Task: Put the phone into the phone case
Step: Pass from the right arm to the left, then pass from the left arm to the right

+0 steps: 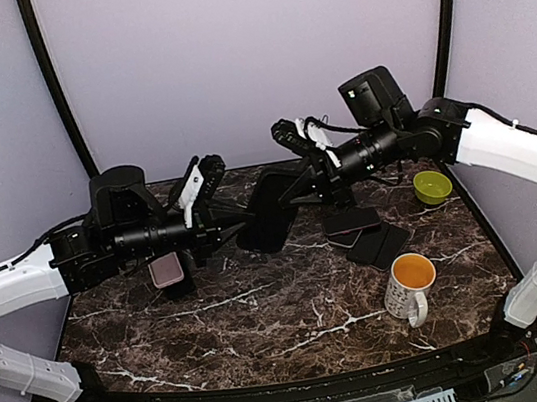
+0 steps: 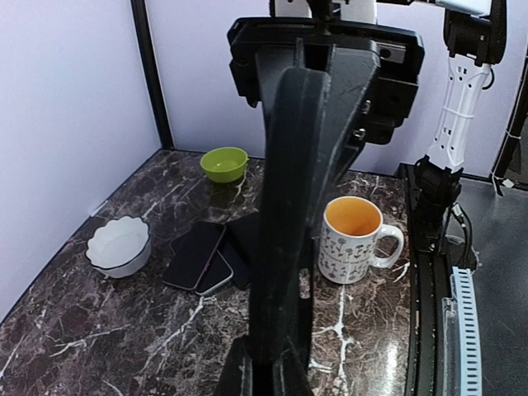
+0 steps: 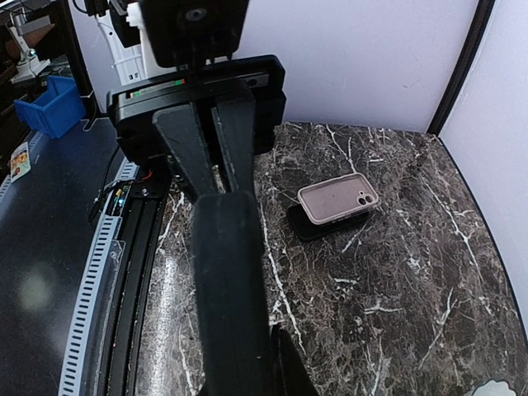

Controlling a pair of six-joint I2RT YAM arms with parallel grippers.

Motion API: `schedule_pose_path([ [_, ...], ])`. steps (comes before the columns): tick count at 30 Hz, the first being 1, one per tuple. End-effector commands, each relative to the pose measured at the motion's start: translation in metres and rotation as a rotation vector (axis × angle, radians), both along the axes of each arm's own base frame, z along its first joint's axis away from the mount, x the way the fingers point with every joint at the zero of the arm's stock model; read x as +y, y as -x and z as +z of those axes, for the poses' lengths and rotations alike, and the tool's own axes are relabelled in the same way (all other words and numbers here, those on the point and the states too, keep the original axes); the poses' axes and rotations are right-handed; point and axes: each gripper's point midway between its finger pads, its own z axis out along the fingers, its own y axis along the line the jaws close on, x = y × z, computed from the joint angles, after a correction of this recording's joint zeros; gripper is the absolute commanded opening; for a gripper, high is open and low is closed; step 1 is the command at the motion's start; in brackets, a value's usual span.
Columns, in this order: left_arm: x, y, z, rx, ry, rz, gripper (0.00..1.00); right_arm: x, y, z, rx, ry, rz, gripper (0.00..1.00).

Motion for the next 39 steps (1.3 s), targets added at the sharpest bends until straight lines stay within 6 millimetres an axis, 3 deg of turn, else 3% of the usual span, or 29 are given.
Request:
schedule_pose_path([
  [1,0.0,-0.003,0.011,-0.008,0.037,0.023,0.0,0.008,0.001,0.009,-0.045,-0.03,0.024,0.0],
  [2,0.001,-0.004,0.014,-0.009,0.05,0.035,0.0,0.008,-0.001,0.009,-0.047,-0.034,0.013,0.09],
  [5,0.005,-0.013,0.026,0.024,0.145,0.102,0.0,0.009,-0.011,0.003,-0.05,-0.056,-0.048,0.54],
  [7,0.009,-0.013,0.036,0.039,0.236,0.123,0.0,0.011,-0.016,-0.002,-0.035,-0.096,-0.087,0.63],
  [9,0.014,-0.01,0.047,0.049,0.333,0.122,0.0,0.015,-0.018,-0.001,-0.002,-0.159,-0.1,0.65],
  [13,0.018,-0.009,0.051,0.085,0.444,0.123,0.0,0.024,-0.011,0.013,0.098,-0.31,-0.065,0.58],
  [18,0.018,-0.013,0.042,0.106,0.43,0.145,0.0,0.026,-0.016,0.023,0.159,-0.401,-0.099,0.37],
  [21,0.021,-0.013,0.042,0.101,0.426,0.158,0.0,0.026,-0.02,0.022,0.19,-0.411,-0.114,0.21],
  [23,0.023,-0.013,0.042,0.102,0.422,0.166,0.0,0.026,-0.026,0.018,0.227,-0.404,-0.14,0.03],
  [26,0.026,-0.015,0.034,0.123,0.383,0.19,0.0,0.025,-0.046,0.007,0.316,-0.37,-0.232,0.0],
  [28,0.033,-0.026,0.029,0.151,0.342,0.267,0.41,0.023,-0.066,-0.008,0.405,-0.31,-0.338,0.0],
  [29,0.042,-0.041,0.026,0.155,0.325,0.349,0.77,0.02,-0.077,-0.017,0.446,-0.272,-0.407,0.0],
  [30,0.05,-0.056,0.021,0.19,0.275,0.438,0.93,0.017,-0.087,-0.03,0.486,-0.224,-0.481,0.0],
  [31,0.062,-0.075,0.036,0.205,0.291,0.516,0.96,0.014,-0.096,-0.043,0.517,-0.174,-0.552,0.0],
  [32,0.072,-0.092,0.009,0.261,0.188,0.618,0.98,0.01,-0.103,-0.057,0.541,-0.122,-0.622,0.0],
  [33,0.089,-0.111,0.025,0.274,0.209,0.7,0.98,0.009,-0.106,-0.068,0.566,-0.084,-0.66,0.0],
  [34,0.106,-0.13,0.0,0.311,0.12,0.806,0.99,0.01,-0.106,-0.076,0.6,-0.059,-0.673,0.0],
  [35,0.113,-0.139,0.009,0.306,0.123,0.841,0.99,0.011,-0.105,-0.086,0.645,-0.04,-0.676,0.0],
  [36,0.124,-0.153,-0.003,0.314,0.083,0.903,0.99,0.014,-0.102,-0.094,0.693,-0.029,-0.677,0.0],
  [39,0.139,-0.172,-0.016,0.336,0.073,0.989,0.99,0.023,-0.093,-0.116,0.798,0.014,-0.663,0.0],
])
